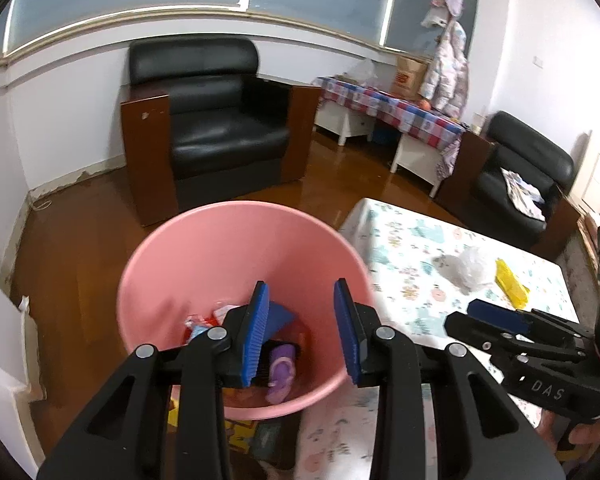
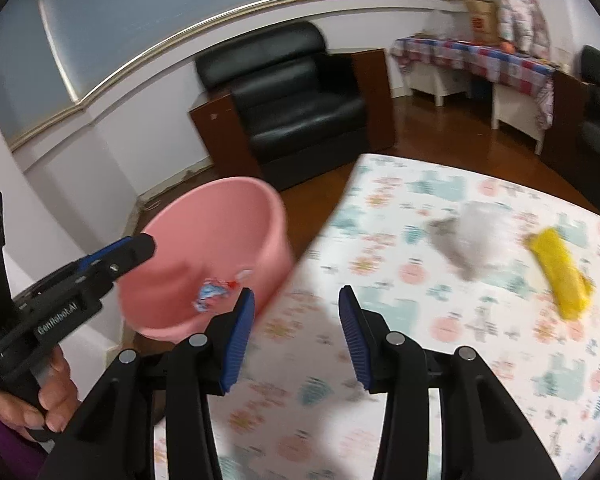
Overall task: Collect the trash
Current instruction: 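Grasp the yellow plastic bag with the right tool while the left tool grasps the clear bag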
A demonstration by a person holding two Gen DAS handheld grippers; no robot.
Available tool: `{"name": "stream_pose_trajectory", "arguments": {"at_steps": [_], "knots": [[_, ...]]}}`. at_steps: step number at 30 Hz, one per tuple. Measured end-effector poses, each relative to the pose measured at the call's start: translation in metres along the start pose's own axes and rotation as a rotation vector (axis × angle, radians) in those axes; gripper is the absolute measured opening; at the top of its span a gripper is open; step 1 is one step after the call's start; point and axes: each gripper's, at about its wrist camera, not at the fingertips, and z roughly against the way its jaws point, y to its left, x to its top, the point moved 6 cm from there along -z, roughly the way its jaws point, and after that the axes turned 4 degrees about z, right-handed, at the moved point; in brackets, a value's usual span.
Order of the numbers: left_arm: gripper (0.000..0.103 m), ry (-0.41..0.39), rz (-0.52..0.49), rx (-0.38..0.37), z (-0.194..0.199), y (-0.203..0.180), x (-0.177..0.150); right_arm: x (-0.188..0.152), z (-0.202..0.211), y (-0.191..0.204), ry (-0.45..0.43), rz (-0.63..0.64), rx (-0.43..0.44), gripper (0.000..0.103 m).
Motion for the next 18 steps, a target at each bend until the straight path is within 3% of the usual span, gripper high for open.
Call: {"name": "stream_pose_trajectory", "arguments": {"at_steps": [10,18], "knots": [[0.034,0.042,-0.084,-0.086,-0.021,-0.066,0.001,-0.017,0.050,-0.115,-0.057,-0.130,-0.179,0.046],[0.034,0.064,-0.174,-0.168,-0.042,-0.128,0.001,-0.017,0.056,-0.193,-0.065,-0.228,-0.261,0.050]]}}
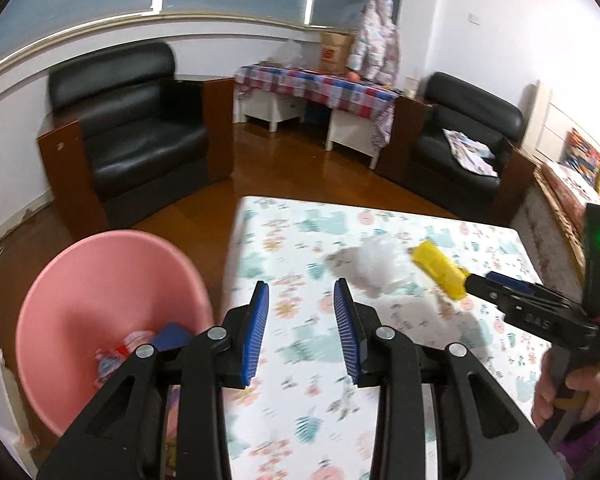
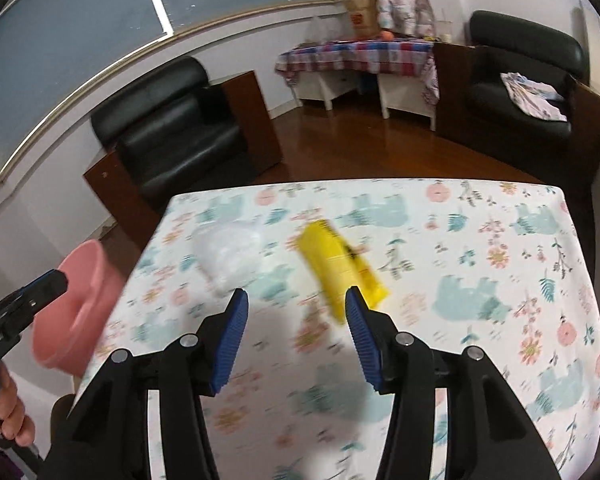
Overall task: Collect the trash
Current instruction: 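Grasp the yellow plastic bag with the right tool while the left tool grasps the clear bag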
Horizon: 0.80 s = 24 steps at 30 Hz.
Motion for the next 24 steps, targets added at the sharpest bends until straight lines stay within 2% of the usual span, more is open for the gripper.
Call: {"name": "stream_pose_trajectory", "arguments": {"at_steps": [10,15,21,22,24], "knots": [[0.034,0.068,-0.068,-0.091,-0.050,-0.055,0.007,0.006,-0.048,-0.026,0.047,-0.022,-0.047,0.052],[0.034,0.093,-0.083,-0.094,-0.077,-0.069,0.010,0.003,-0.061,-0.028,0.061,-0.031,-0.048,0.052],[0.034,0.145,-0.040,-0.090,-0.109,-0.071,0.008,0.002,-0.063,-0.026,0.060,-0.028,-0.037,0.052],[0.034,0.150,-0.038,-0.089,-0.113,-0.070,0.006,0.001,-0.063,-0.025,0.058,-0.029,-0.036,0.052],[0.034,0.159,-0.035,-0.093,-0.119,-0.071,0.003,0.000,-0.062,-0.024,0.060,-0.028,-0.034,0.041]]}}
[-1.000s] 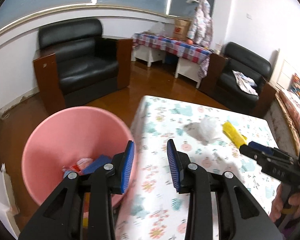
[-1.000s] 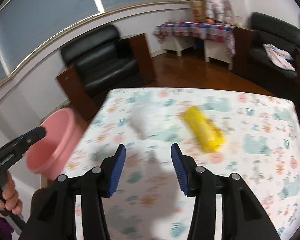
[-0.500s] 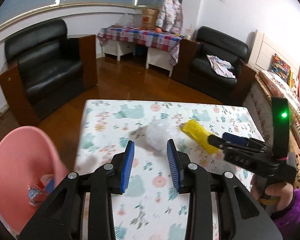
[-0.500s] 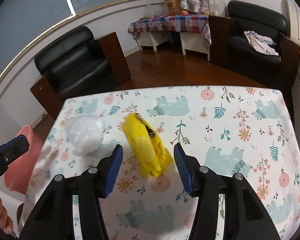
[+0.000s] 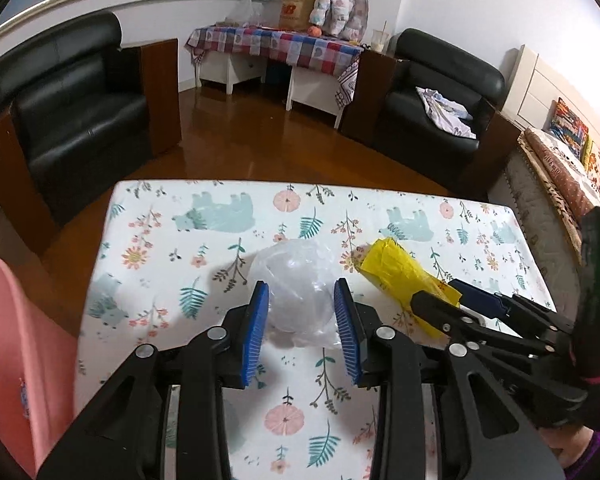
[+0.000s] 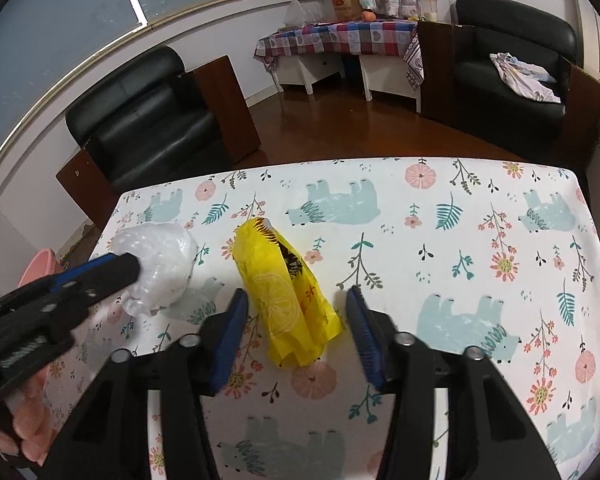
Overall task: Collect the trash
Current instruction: 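Grasp the yellow plastic bag with the right tool while the left tool grasps the clear bag, then carry the yellow bag and clear bag over the pink bucket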
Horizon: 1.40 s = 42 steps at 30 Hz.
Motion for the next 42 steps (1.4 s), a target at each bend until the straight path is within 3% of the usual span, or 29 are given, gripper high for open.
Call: {"name": "stream_pose_trajectory", "arguments": {"at_steps": [1,4,7,10,28,42], "knots": [[0.034,-0.001,-0.003,0.004,-0.002,0.000,0.000,-0.001,0.000,0.000,0.005,0.002,0.000,0.031],[0.033,-0.013,-0.025,0.019,-0.005,0.000,-0.003,-0.004,0.002,0.004,0.010,0.011,0.010,0.017],[0.010,-0.017,-0.026,0.022,-0.003,0.002,-0.005,-0.008,0.007,0.007,0.000,0.007,0.013,0.014],[0.005,-0.025,-0.009,0.009,0.005,0.003,-0.006,-0.011,0.016,0.011,-0.014,0.002,0.026,0.013],[0.005,-0.147,-0.015,0.004,0.103,0.008,-0.027,-0.025,0.091,0.043,-0.104,0.001,0.057,0.013],[0.005,-0.194,0.001,-0.005,0.137,0.014,-0.041,-0.043,0.120,0.065,-0.105,0.041,0.029,0.013]]}}
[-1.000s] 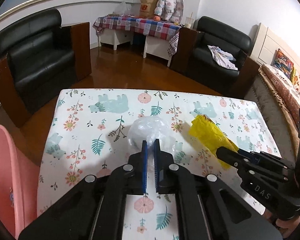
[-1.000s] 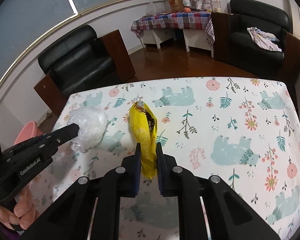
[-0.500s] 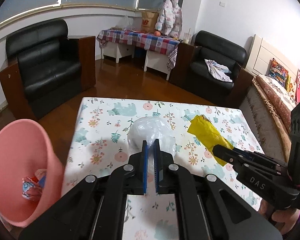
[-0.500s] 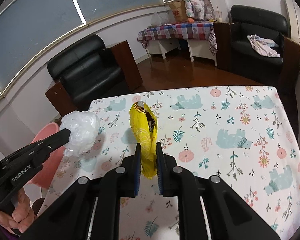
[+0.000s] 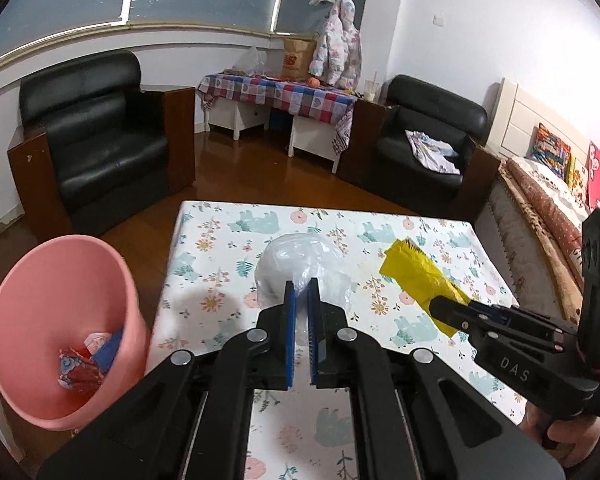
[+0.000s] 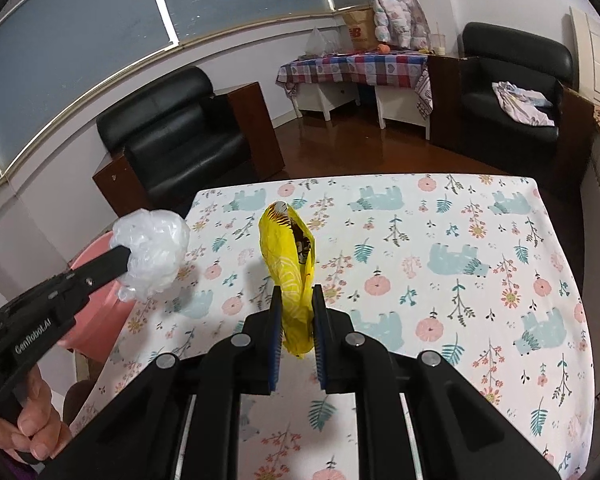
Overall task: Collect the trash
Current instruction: 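Carry the yellow bag and clear bag over the pink bucket, then open both tools to drop the clear bag and yellow bag into the bucket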
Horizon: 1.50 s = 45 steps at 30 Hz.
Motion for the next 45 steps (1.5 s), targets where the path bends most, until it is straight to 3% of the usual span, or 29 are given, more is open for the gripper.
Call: {"name": "stream_pose_trajectory", "arguments": {"at_steps": [11,19,28,45], "knots": [[0.005,-0.073,0.080,0.117,0.040,0.064,0.003,0.014,-0.008,0.073,-0.010,0.128,0.090,0.013],[0.005,-0.127,0.159,0.222,0.072,0.126,0.007,0.037,-0.021,0.155,-0.012,0.232,0.216,0.013],[0.005,-0.114,0.213,0.325,0.084,0.182,-0.006,0.041,-0.056,0.234,0.038,0.321,0.288,0.013],[0.005,-0.047,0.247,0.374,0.066,0.223,-0.022,0.018,-0.114,0.267,0.169,0.331,0.283,0.013]]}}
